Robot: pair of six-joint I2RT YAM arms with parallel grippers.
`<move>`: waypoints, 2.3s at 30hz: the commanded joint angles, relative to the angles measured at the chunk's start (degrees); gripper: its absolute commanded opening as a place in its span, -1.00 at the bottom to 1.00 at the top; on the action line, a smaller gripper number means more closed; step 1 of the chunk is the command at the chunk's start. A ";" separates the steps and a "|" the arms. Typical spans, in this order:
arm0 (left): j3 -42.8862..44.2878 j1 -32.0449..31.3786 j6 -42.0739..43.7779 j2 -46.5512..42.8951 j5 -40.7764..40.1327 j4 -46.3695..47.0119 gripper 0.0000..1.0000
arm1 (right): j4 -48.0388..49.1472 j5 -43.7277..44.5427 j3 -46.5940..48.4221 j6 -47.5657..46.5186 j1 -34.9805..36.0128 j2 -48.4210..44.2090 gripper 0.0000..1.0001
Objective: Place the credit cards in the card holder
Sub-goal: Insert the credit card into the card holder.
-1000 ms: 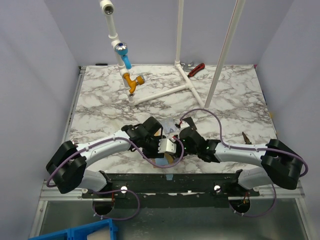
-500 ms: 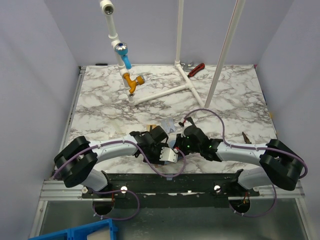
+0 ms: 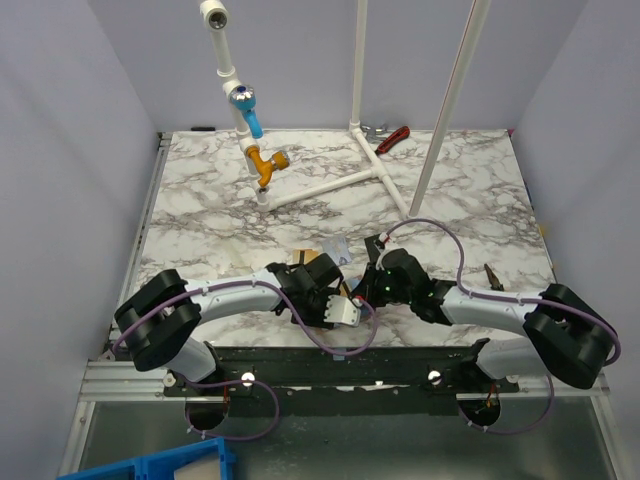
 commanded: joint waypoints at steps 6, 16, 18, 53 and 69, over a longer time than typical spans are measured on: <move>1.59 -0.97 -1.78 2.09 -1.85 -1.95 -0.05 | 5.80 -0.03 -1.86 3.31 -1.65 2.78 -0.98; 2.07 -1.57 -2.86 2.85 -3.40 -2.12 -0.06 | 7.66 -3.30 -3.75 4.39 -2.68 3.64 -0.99; 2.22 -1.74 -2.99 2.99 -3.77 -2.10 -0.07 | 7.22 -3.61 -4.28 4.68 -2.90 3.63 -0.99; 2.67 -4.56 -5.12 4.97 -6.52 -2.89 -0.18 | 2.10 -9.55 -3.78 2.44 -3.96 9.42 -0.99; 3.63 -5.14 -5.58 5.71 -6.01 -3.60 -0.19 | 4.02 -4.73 -1.29 4.26 -3.98 12.65 -0.99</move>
